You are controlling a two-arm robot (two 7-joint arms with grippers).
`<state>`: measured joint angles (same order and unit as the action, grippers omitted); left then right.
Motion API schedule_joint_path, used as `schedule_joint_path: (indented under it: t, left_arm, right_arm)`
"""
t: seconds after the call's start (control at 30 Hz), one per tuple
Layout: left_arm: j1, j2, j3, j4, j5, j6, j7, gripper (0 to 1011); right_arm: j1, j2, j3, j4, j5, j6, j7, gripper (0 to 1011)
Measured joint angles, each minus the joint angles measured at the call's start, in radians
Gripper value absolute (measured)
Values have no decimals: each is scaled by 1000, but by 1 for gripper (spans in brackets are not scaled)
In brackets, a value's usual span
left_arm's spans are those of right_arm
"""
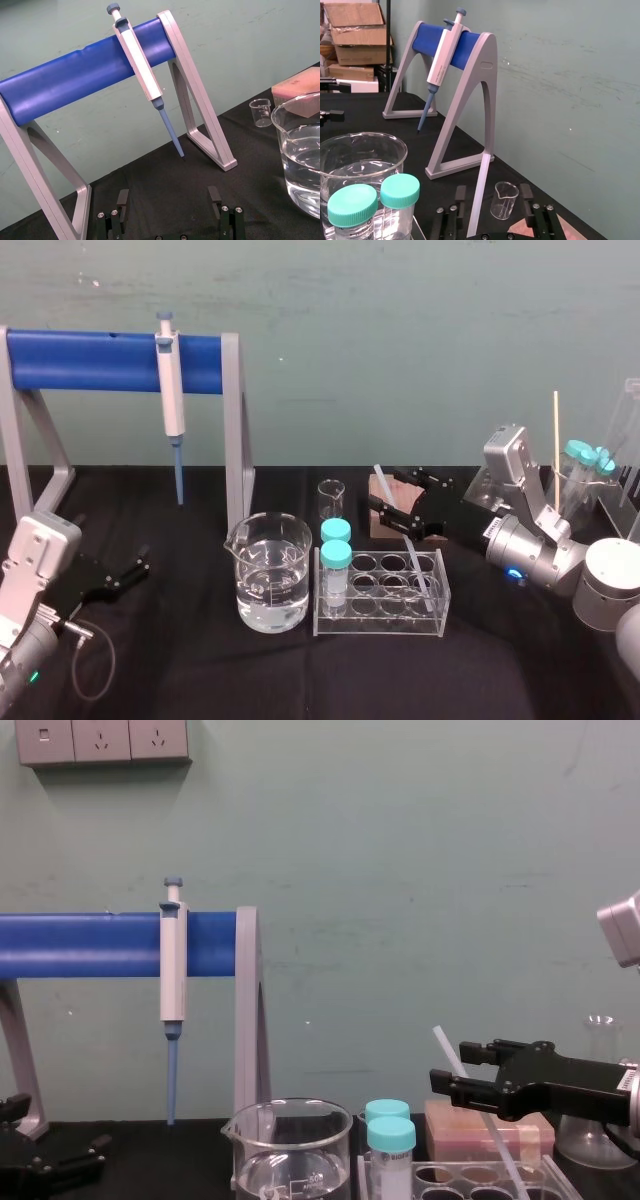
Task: Pick up the stirring rod with one hand, then place it down.
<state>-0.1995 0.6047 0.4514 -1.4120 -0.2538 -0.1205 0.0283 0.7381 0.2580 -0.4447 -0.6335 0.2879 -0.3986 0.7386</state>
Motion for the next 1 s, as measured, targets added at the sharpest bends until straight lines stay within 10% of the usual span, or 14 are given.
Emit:
schedule_joint_path:
  t: [0.67, 1.0]
  left_arm:
    - [0, 0, 0, 0, 0, 0, 0, 1000]
    - [0, 0, 0, 0, 0, 0, 0, 1000]
  right_arm:
    - [0, 0, 0, -1, 0, 1, -1, 94]
    - [0, 0, 0, -1, 0, 1, -1, 77]
